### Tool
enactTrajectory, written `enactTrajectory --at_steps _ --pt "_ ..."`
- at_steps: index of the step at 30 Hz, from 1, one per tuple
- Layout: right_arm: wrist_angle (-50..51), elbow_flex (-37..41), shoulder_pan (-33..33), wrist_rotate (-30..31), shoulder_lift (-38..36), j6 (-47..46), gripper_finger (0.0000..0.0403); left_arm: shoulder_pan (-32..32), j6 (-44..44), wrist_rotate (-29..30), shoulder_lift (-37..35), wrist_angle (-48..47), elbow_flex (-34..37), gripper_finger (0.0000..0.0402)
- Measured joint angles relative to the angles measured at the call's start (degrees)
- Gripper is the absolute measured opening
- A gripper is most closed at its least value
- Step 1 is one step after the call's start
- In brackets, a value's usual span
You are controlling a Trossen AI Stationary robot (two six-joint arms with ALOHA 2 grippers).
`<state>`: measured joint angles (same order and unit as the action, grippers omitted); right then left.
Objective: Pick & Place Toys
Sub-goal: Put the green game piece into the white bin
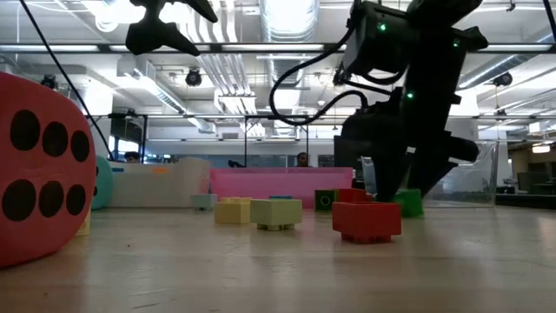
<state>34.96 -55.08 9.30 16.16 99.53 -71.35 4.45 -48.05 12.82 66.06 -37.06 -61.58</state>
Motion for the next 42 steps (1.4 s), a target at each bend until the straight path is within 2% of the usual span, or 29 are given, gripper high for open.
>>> enactTrajectory --at_steps 5,9,15,20,26,30,35,42 --pt "0.08 1.35 0.04 -1.27 0.00 -0.86 0.0184 0.00 0.00 -0.13 0.00 -0.01 0.00 0.0288" --pt "0.06 1.44 0.04 -1.53 0.00 -0.24 0.0159 0.00 -0.03 -0.13 0.00 -0.02 0.00 0.0288" --pt "0.67 0.76 0.04 -2.04 -0.01 1.43 0.0159 0.00 -0.24 -0.13 0.00 -0.02 0.00 0.0288" --pt "1.10 -0.18 0.58 -4.87 -1.47 5.46 0.0159 -0.02 -0.47 -0.62 0.00 -0.01 0.00 0.0288" --pt "1.23 -2.82 2.71 -9.75 -7.86 14.20 0.0159 -0.02 -0.33 -2.14 0.00 0.00 0.00 0.0288" --pt "1.17 -5.97 3.88 -11.57 -13.08 17.55 0.0159 0.00 3.14 -3.21 0.00 0.41 0.00 0.0288" --pt "0.87 -11.20 3.82 -12.33 -18.02 20.64 0.0159 0.00 6.89 -7.42 0.07 5.26 0.00 0.0288" --pt "0.03 -20.93 4.32 -11.69 -18.52 29.51 0.0158 -1.50 -0.35 -15.97 0.09 19.01 0.00 0.0288"
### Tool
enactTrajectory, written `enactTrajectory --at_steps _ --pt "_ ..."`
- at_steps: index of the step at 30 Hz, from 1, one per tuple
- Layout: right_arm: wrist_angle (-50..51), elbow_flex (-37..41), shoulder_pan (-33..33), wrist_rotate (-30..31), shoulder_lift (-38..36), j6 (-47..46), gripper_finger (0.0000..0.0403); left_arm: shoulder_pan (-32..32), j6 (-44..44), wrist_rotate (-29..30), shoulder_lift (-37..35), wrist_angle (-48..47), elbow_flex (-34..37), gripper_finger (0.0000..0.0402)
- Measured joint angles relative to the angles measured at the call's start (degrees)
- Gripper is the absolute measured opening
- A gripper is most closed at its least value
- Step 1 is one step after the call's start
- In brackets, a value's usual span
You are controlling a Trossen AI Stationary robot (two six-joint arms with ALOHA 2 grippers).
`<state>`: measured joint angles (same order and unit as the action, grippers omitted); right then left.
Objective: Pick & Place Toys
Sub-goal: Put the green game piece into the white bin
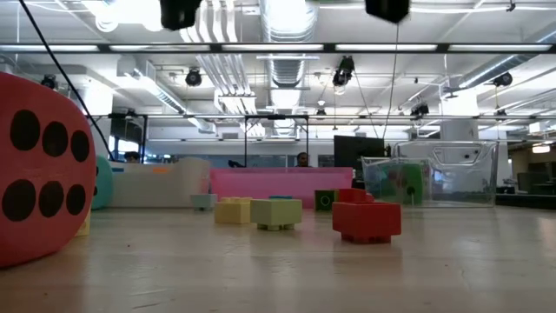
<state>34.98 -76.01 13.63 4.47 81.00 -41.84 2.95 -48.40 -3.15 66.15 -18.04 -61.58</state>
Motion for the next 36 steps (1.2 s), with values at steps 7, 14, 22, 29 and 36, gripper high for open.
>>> enactTrajectory --at_steps 7,14,22,29,36 --pt "-1.08 -11.06 0.39 -1.21 4.22 11.86 0.0158 -0.01 0.19 -7.63 0.26 14.47 0.00 0.0288" --pt "-2.64 -19.35 0.39 -6.26 6.99 20.31 0.0158 0.01 0.58 -9.31 0.70 17.75 0.00 0.0288" --pt "-2.43 -24.70 0.35 -9.11 10.04 24.39 0.0158 0.55 0.47 -16.76 2.99 31.62 0.00 0.0288" --pt "-3.98 -24.82 -0.08 -9.09 9.69 25.37 0.0158 1.20 0.15 -17.96 4.05 33.03 0.00 0.0288" --pt "-3.91 -24.79 -0.71 -9.49 9.93 25.73 0.0158 1.26 -0.08 -22.45 6.05 37.80 -0.29 0.0288"
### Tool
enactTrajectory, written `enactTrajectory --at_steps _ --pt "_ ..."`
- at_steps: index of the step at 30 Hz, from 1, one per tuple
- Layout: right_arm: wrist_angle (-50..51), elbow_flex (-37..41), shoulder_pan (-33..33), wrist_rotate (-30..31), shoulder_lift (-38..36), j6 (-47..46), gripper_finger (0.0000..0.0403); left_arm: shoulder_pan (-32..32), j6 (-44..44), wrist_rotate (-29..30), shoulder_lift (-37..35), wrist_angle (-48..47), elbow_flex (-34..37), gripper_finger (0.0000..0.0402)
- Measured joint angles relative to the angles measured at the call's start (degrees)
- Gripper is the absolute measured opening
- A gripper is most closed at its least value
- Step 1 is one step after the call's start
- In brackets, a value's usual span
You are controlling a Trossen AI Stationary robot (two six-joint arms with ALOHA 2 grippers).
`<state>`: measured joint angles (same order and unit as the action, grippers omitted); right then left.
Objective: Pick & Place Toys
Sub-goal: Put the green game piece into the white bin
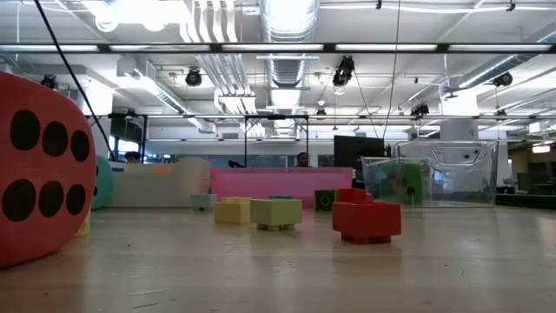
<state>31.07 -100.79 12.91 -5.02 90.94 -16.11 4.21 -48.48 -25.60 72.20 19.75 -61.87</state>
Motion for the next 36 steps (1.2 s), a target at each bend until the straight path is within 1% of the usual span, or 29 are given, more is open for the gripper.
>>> enactTrajectory --at_steps 3,6,11,14,16,21,26,29,36 --pt "-0.29 0.02 -0.02 -0.19 0.00 0.30 0.0158 0.04 -0.01 -1.20 0.25 0.55 -0.09 0.0286" --pt "-0.56 -0.02 -0.05 -0.30 0.00 0.37 0.0160 0.04 0.06 -2.03 0.45 1.24 -0.08 0.0273" --pt "-1.04 -0.02 -0.14 -0.57 0.10 0.90 0.0158 -0.02 2.63 -4.90 0.46 1.40 -0.08 0.0225" --pt "-3.05 0.00 -0.57 -3.46 0.26 0.91 0.0157 -0.02 4.96 -7.95 0.46 1.70 -0.08 0.0192" --pt "-4.65 0.11 -1.03 -5.03 0.31 0.80 0.0157 -0.03 5.21 -8.60 0.46 1.92 -0.13 0.0173" --pt "-6.41 0.22 -1.76 -6.25 0.31 0.10 0.0157 -0.07 5.19 -9.47 0.46 2.15 -0.15 0.0138" --pt "-7.80 0.17 -1.95 -7.32 1.09 0.08 0.0157 -0.07 5.00 -10.31 0.46 2.84 -0.14 0.0117" --pt "-10.99 0.09 -2.17 -9.01 2.45 0.05 0.0156 0.00 5.02 -11.08 0.44 3.50 -0.13 0.0107" --pt "-12.40 0.00 -2.57 -10.08 3.49 0.14 0.0156 0.04 5.05 -11.80 0.44 4.67 -0.04 0.0104"
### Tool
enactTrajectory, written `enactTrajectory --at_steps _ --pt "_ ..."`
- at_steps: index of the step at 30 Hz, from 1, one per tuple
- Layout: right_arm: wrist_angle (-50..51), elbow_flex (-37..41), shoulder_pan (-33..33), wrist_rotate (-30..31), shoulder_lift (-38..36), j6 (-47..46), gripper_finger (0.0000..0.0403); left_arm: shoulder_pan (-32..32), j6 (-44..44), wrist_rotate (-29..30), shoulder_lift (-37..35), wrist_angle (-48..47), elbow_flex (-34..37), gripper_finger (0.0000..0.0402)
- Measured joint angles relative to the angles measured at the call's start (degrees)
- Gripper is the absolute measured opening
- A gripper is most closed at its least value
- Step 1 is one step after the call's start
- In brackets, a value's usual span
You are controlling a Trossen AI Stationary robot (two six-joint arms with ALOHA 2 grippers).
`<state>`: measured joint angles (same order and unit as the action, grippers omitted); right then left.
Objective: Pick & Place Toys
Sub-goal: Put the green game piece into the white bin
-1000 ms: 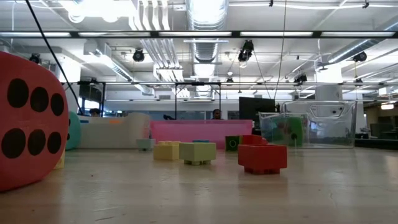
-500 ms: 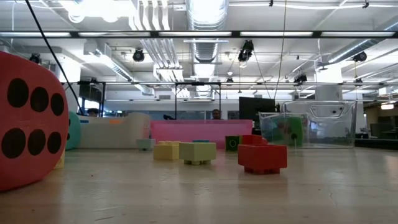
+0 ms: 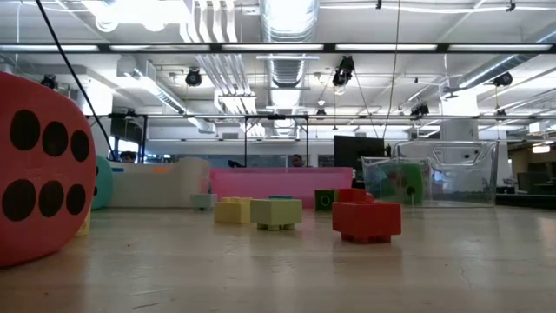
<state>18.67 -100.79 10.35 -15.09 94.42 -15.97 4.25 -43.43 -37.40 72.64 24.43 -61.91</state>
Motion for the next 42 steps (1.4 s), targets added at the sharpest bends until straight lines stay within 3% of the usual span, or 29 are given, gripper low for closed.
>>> enactTrajectory --at_steps 4,10,19,30,42 --pt "-0.36 -0.02 -0.07 -0.02 0.07 0.59 0.0159 0.00 -0.04 -0.14 0.00 0.04 0.00 0.0094" --pt "-0.41 -0.02 -0.26 0.66 -0.16 0.45 0.0231 0.07 -0.79 -0.56 0.02 -0.05 0.00 0.0010" --pt "-0.63 -0.04 -0.17 0.46 -0.25 -0.80 0.0308 0.04 -1.82 0.26 0.00 -0.20 0.00 0.0002" --pt "-0.23 -0.07 -0.07 0.22 -0.53 -1.64 0.0360 0.00 -4.62 0.50 -0.18 -0.38 0.00 0.0001" --pt "8.91 -0.13 0.00 12.94 -2.52 -9.03 0.0362 -0.65 -9.45 1.58 -2.36 -7.31 0.00 0.0000"
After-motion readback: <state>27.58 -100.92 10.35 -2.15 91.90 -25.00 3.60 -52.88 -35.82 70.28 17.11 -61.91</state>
